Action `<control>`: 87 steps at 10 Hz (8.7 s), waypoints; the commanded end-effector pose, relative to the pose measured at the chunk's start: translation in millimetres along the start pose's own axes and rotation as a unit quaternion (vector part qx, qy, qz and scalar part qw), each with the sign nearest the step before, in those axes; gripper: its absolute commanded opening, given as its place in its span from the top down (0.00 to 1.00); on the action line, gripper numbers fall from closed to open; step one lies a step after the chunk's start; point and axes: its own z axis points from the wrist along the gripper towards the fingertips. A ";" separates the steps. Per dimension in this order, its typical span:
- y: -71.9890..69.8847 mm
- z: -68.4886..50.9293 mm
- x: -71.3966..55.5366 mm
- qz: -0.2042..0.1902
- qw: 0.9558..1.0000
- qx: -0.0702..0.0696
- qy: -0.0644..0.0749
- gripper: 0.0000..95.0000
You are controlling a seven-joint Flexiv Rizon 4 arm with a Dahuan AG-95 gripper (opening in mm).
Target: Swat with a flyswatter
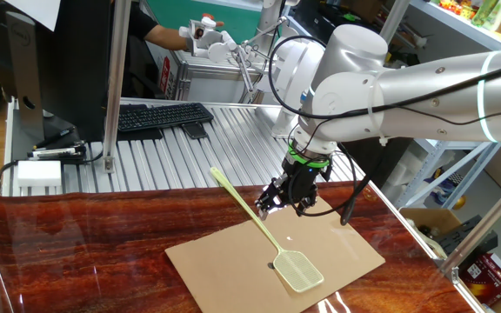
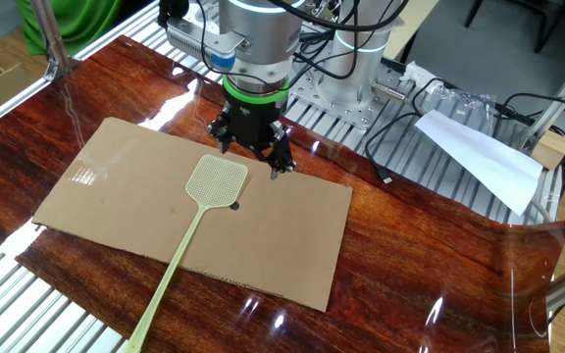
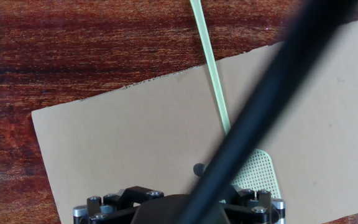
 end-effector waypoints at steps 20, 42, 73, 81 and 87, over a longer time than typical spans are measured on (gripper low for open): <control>-9.3 32.4 -6.8 0.021 0.999 -0.029 0.001 1.00; -41.1 63.9 -128.5 -0.019 1.000 -0.018 0.008 1.00; -38.5 63.5 -128.5 -0.016 0.999 -0.018 -0.036 1.00; -38.5 63.5 -128.5 -0.020 0.999 -0.016 -0.031 1.00; -38.5 63.5 -128.5 -0.022 1.000 -0.013 0.002 1.00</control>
